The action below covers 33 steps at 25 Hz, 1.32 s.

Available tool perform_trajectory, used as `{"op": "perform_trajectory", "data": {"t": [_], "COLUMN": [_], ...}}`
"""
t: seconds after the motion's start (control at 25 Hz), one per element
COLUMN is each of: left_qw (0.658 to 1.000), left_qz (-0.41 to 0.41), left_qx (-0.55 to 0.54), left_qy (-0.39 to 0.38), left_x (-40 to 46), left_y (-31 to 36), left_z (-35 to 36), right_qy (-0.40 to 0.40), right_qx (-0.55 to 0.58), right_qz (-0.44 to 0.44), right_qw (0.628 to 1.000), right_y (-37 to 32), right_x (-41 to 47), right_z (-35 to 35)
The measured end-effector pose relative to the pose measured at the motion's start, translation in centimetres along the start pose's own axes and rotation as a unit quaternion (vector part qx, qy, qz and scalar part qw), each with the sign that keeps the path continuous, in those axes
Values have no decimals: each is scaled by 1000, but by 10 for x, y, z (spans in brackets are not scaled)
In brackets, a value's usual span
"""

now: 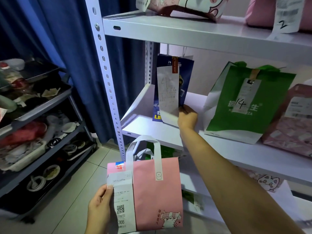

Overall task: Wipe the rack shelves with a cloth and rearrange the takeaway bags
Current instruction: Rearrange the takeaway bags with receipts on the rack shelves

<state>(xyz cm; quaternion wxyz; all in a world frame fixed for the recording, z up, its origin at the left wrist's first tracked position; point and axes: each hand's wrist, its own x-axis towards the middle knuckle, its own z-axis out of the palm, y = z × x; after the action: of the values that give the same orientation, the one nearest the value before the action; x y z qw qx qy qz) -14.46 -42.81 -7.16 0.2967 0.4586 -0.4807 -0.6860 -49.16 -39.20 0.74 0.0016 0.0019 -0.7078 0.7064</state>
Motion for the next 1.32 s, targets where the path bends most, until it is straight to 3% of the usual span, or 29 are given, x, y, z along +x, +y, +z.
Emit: {"op": "perform_trajectory", "data": {"t": [0.28,0.64,0.8,1.32], "left_qw": [999,994,991,972], "left_qz": [18,26,39,27], "left_qx": [30,71,96,124], "left_qy": [-13,-78,-81,-199], "left_x": [0,-19,-29,-113], "left_y": [-2,-2,-8,-48], "left_z": [-6,-4,-1,41], "right_qy": [-17,-71,-88,41], "right_qx": [-4,-99,-80,-113], "right_qz": [-6,-75,-52,21], "right_qw": [1000,990,992,993], "right_y": [-4,2,11,51], "right_x": [-13,-101,-154,-261], "right_z": [-21,-118,-164,-330]}}
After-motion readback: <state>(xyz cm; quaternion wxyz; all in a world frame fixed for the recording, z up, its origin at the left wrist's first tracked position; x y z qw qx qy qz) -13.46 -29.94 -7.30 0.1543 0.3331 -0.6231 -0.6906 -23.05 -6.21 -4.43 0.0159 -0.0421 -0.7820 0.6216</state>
